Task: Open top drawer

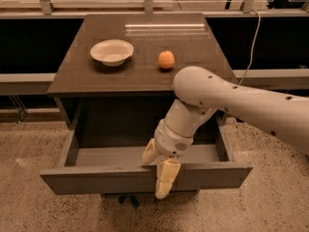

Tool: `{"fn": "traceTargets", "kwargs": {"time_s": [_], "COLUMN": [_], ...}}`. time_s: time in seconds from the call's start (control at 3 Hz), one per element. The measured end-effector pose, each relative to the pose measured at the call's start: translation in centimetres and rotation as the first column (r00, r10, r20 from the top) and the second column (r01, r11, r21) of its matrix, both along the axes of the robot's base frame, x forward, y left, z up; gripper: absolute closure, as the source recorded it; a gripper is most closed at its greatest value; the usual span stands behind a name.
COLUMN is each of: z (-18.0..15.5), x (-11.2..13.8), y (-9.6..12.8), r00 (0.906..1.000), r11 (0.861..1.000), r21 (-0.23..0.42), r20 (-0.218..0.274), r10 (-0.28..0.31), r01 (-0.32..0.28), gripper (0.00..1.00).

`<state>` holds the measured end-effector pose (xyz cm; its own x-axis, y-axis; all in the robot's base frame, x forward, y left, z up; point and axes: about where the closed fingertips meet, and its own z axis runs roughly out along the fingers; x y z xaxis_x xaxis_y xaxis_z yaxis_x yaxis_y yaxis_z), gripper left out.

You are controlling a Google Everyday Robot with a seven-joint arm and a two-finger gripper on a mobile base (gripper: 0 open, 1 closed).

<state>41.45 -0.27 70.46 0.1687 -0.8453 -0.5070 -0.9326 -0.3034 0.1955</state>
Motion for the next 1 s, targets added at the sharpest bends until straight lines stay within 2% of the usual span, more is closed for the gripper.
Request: {"fn": "traceTargets", "kwargs": {"time_s": [0.33,0.67,1.0], "z": [3.3,4.8,4.4], "x": [-2.1,-1.1,1.9], "y": [-1.1,-2.3,-2.9], "r00": [0.9985,0.987,0.9735], "r11": [0.999,0.995,0.99], "r21": [0.043,0.05,0.021], "r20": [0.048,0.132,0.178], "r10": [-0.026,-0.092,-0.143], "r01": [0.024,0.086,0.142], "gripper": [0.01,0.0,0.17]}}
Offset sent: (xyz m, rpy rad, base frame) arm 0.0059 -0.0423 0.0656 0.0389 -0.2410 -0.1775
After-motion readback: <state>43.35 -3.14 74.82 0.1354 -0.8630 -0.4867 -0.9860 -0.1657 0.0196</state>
